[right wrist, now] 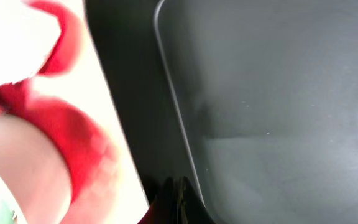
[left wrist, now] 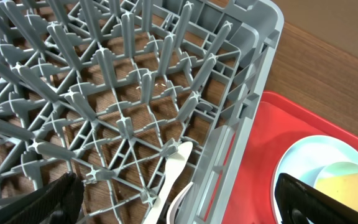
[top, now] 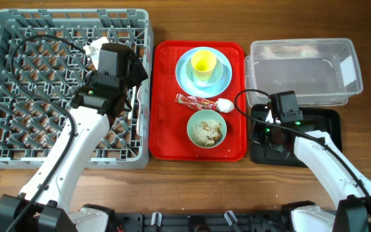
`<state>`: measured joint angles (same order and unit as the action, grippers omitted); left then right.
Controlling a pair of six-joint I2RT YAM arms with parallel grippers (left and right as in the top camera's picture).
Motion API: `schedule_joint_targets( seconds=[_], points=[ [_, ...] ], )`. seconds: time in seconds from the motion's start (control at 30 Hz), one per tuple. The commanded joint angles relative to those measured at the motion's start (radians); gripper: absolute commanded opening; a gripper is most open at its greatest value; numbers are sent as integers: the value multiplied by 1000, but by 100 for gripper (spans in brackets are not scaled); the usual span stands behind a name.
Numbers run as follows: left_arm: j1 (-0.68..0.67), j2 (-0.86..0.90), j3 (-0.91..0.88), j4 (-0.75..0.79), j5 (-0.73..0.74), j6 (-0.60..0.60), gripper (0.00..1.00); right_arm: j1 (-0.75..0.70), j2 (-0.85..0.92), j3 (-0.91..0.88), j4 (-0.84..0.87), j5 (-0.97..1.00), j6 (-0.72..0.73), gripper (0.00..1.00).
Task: Sort waste into correct bins and load items into the dishwasher rack
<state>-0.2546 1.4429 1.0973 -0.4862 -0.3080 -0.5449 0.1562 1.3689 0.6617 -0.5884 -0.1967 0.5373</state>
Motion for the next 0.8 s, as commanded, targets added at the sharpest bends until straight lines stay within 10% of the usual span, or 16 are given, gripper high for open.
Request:
schedule_joint_targets(
  seconds=[0.0,0.37,0.63,0.77],
  points=[
    [4,-3,-6,3,5,-14,100,0,2,-2,-6,-72,-71,5],
    [4,-3,-6,3,5,-14,100,0,1,36,-120,-72,-177,5],
    [4,-3,-6,3,5,-14,100,0,0,327,-443,77,-161,24],
    [4,-3,-6,4,5,-14,100,30,-1,481,-455,-172,-157,33]
  ],
)
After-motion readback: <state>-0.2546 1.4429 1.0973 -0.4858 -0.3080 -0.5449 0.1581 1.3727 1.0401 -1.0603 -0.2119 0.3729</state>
